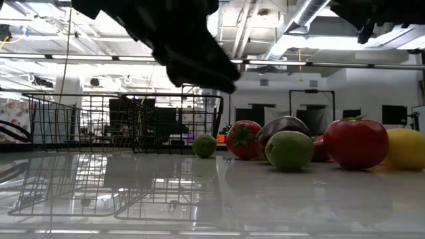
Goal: Sort produce into baskets
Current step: Put the bottom lime into the right wire basket
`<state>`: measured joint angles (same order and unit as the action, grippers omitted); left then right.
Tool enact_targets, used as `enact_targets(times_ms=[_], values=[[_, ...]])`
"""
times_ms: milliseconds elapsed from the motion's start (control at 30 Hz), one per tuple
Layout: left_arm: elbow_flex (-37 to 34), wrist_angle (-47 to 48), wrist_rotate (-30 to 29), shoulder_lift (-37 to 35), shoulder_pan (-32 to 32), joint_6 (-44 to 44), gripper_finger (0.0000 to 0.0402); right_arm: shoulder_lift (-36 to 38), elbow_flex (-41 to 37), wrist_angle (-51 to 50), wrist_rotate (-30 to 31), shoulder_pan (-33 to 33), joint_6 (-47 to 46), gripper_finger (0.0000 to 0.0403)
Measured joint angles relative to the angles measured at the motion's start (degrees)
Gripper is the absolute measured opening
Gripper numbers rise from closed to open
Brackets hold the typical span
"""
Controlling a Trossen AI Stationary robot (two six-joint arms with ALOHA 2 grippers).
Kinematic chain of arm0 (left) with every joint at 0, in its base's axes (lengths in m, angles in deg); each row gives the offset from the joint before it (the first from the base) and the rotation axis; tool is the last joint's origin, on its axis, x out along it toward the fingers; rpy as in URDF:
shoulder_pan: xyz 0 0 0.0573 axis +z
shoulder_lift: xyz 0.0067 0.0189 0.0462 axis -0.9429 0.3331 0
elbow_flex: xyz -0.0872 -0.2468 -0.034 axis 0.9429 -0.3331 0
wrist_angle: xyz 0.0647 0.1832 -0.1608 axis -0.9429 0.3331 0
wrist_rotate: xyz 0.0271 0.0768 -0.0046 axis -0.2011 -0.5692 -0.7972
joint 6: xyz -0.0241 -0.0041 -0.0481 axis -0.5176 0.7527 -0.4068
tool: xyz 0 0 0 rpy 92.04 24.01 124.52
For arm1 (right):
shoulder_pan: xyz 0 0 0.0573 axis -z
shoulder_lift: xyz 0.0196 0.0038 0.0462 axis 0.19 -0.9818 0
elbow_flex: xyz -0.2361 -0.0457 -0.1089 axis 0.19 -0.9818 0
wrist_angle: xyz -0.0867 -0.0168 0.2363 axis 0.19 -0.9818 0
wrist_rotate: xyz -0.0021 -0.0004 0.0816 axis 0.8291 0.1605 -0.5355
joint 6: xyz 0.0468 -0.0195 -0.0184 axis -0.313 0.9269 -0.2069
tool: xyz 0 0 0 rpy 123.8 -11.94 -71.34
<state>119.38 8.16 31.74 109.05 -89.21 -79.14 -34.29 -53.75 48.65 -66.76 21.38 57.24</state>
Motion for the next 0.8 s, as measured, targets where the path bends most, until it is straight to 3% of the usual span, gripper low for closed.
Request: enact_targets(times_ms=[200,367,800], values=[[0.02,-9.32,-3.06,4.13,-0.38,-1.58,0.0254,-0.79,-0.04,-1.91,0.01,-0.02,-0.29,0.0139],[2.21,-9.57,-5.71,8.35,-0.33,-3.82,0.0283,-1.42,-0.04,-1.48,-0.01,-0.02,-0.27,0.0139],[10.92,-9.3,-8.99,20.05,-0.84,-2.39,0.0279,-1.81,-0.04,-2.13,0.01,0.01,-0.23,0.0139]])
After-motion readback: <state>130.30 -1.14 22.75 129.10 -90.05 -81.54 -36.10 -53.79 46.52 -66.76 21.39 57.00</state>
